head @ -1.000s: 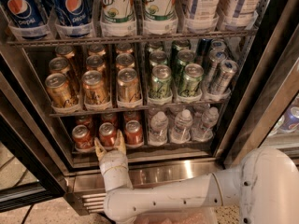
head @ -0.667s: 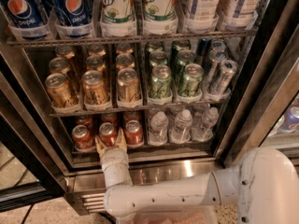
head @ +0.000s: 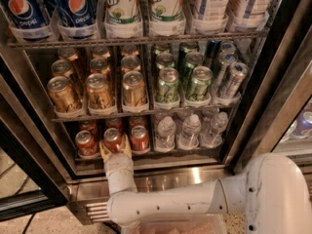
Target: Pick coke can from bottom shelf of fridge
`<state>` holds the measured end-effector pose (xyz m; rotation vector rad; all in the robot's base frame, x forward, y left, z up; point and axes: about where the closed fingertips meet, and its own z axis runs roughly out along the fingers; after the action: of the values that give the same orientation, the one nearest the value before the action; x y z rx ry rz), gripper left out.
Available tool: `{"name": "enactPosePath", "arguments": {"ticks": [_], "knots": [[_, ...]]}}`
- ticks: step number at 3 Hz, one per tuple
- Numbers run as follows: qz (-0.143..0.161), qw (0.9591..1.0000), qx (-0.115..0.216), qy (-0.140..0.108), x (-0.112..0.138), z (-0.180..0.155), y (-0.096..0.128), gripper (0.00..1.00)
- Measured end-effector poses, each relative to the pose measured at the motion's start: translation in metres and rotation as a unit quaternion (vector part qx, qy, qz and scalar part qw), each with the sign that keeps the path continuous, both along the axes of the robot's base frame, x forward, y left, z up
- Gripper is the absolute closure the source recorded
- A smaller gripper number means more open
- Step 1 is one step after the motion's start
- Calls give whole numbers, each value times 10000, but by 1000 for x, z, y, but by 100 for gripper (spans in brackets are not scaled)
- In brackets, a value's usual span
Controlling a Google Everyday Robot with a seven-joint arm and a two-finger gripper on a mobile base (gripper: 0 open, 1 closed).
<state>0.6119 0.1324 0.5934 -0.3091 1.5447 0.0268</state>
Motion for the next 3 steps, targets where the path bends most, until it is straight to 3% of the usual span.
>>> {"name": "enactPosePath", "arguments": {"ticks": [2,3], "knots": [[0,10000,0,0,0,0,0,93],[0,10000,1,0,0,0,0,100]]}}
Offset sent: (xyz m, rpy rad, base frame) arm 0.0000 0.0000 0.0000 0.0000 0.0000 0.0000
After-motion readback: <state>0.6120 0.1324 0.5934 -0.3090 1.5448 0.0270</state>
